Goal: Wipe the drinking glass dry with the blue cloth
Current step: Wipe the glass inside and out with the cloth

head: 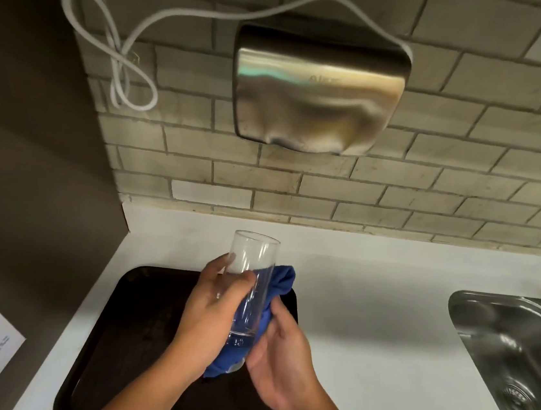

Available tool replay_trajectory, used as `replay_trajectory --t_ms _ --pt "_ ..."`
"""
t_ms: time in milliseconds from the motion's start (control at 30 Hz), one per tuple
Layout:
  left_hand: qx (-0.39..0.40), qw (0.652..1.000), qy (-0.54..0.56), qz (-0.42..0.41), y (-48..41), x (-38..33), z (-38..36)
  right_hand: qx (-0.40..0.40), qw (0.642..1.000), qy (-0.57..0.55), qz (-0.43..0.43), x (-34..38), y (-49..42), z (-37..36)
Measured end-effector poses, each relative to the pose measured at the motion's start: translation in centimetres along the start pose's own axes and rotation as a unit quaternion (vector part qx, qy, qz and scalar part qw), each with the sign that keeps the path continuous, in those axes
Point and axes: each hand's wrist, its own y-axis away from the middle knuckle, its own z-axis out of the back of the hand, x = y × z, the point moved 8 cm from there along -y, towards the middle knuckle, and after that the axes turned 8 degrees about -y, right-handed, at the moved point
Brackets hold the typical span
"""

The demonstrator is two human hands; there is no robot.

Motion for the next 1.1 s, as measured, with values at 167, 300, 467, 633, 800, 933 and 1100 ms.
replay_trajectory --t_ms 167,300,467,633,800,933,1100 --pt "-0.054 0.998 -0.003 -0.028 -0.6 -0.1 1.6 -0.015 1.0 -0.001 0.017 -1.3 0.8 0.0" --pt "-0.026 0.998 -0.052 -0.032 -0.9 0.2 1.7 0.023 0.998 0.014 0.057 0.0 0.8 -0.6" --pt "0.025 0.999 -0.02 -0.008 0.3 1.5 0.4 0.006 0.986 0.102 0.128 3.3 -0.1 -0.3" --pt "0.013 0.994 0.08 0.066 1.0 3.1 -0.8 0.028 0.97 0.185 0.157 5.3 -1.4 -1.7" --pt "0.021 0.997 0.064 0.044 0.9 2.2 -0.6 0.049 0.977 0.166 0.128 4.4 -2.3 -1.3" --pt "0.007 0.999 0.035 0.018 0.3 1.3 -0.2 0.045 0.983 0.147 0.1 3.5 -2.3 -0.7" --pt "0.013 1.0 0.012 -0.019 -0.5 -0.1 0.4 0.066 0.99 0.116 0.042 1.9 -1.5 -0.2"
